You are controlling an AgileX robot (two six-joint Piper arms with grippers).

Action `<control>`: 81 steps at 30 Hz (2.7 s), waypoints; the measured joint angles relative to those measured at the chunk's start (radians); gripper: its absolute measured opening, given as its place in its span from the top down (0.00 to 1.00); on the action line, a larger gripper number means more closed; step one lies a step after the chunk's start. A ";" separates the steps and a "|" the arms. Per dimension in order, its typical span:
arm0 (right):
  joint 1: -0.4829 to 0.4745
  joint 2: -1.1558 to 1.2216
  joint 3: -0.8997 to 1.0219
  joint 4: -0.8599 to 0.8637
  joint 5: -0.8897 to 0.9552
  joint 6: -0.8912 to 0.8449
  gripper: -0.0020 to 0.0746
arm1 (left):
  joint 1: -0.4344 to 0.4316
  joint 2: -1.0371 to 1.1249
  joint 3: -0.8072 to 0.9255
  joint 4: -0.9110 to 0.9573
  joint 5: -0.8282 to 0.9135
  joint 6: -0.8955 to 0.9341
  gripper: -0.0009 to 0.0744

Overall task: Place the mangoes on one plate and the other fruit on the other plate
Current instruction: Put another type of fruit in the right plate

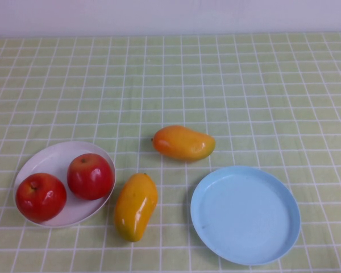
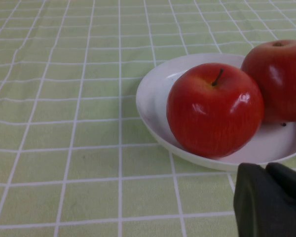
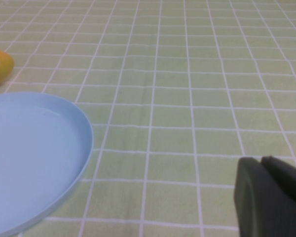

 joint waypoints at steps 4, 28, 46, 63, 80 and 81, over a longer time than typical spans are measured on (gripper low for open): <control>0.000 0.000 0.000 0.000 0.000 0.000 0.99 | 0.000 0.000 0.000 0.004 0.001 0.001 0.99; 0.000 0.000 0.000 0.000 -0.002 0.000 0.99 | 0.000 0.000 0.000 0.006 0.002 0.001 0.99; 0.000 0.002 -0.021 0.669 -0.183 -0.014 0.99 | 0.000 0.000 0.000 0.006 0.004 0.001 0.99; 0.000 0.798 -0.639 0.317 0.520 -0.076 0.99 | 0.000 0.000 0.000 0.006 0.004 0.001 0.99; 0.456 1.456 -1.238 0.217 0.568 -0.134 0.99 | 0.000 0.000 0.000 0.008 0.004 0.001 0.99; 0.475 1.491 -1.275 0.211 0.570 -0.133 0.99 | 0.000 0.000 0.000 0.008 0.004 0.001 0.99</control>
